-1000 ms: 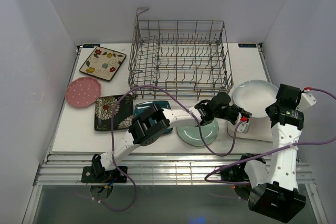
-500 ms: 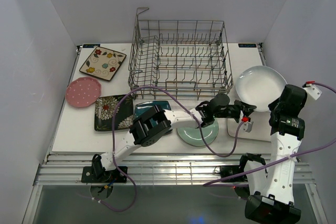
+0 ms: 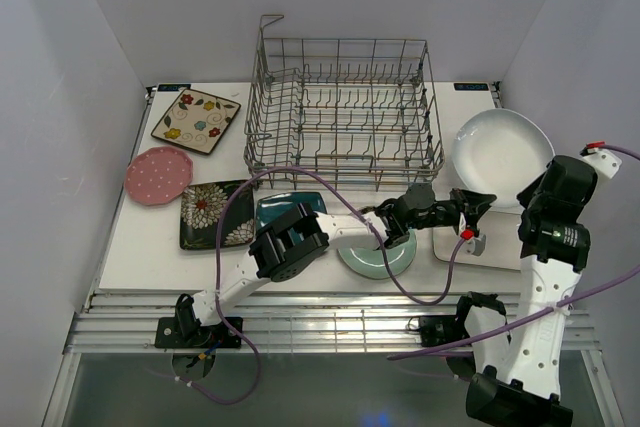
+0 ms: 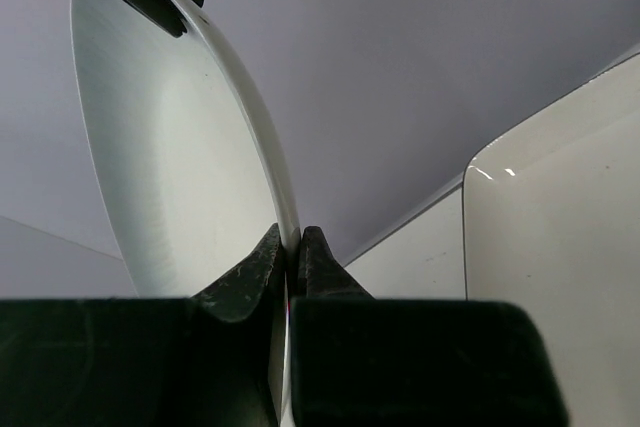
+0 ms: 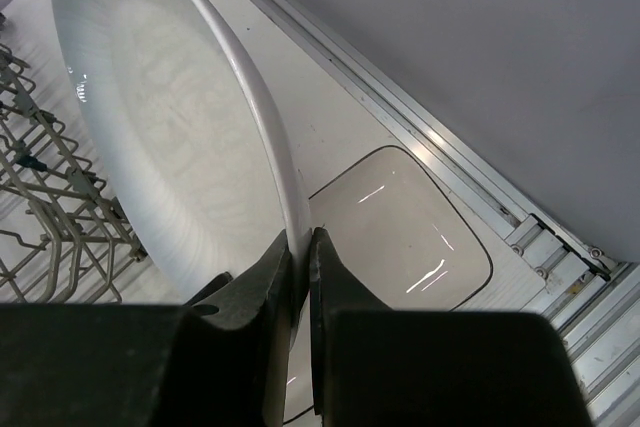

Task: Load the plates into the dish rack
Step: Pick up the plate at the center of the board, then insert the plate into the dish rack.

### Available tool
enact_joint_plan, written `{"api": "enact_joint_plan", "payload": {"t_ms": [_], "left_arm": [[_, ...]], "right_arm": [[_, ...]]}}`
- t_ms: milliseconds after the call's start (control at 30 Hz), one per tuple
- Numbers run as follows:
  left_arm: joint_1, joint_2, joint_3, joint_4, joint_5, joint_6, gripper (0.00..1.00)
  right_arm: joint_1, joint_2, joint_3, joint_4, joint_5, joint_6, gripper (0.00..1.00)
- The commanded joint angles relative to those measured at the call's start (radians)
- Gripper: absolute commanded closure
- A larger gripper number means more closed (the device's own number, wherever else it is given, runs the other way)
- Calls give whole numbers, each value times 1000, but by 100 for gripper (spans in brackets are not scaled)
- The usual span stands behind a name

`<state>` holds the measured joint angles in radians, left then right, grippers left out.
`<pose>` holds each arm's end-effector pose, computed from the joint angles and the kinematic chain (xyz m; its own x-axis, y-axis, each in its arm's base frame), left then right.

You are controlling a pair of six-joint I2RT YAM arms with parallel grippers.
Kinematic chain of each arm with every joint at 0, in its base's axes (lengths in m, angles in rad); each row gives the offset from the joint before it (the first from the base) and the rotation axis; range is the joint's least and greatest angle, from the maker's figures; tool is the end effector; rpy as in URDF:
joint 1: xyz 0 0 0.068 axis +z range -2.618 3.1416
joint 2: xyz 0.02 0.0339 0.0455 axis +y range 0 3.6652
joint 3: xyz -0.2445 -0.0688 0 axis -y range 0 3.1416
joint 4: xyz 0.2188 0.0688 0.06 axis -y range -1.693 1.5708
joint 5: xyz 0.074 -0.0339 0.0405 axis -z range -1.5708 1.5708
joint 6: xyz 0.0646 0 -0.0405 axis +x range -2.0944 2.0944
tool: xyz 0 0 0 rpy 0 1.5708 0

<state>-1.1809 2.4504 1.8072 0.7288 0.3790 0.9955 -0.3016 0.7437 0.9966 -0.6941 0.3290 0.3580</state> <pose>0.1881 -0.5206 0.1976 0.8562 -0.0328 -0.5156 0.5165 0.0730 0.8532 0.1457 -0.0672 0.3342 -0.1856 0.4050 -0.8953 0.6675 0.7206 0.1876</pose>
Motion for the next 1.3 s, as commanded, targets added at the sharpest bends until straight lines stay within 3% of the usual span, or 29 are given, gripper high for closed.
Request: {"api": "enact_joint_plan", "payload": {"t_ms": [0,1267], "left_arm": [[-3,-30,6,63,-28,91,100],[43,-243,24,14,-37,-9,100]], "right_arm": [[5,-21,129,154,-93,16,92],[7,115,527,94,-235,4,92]]}}
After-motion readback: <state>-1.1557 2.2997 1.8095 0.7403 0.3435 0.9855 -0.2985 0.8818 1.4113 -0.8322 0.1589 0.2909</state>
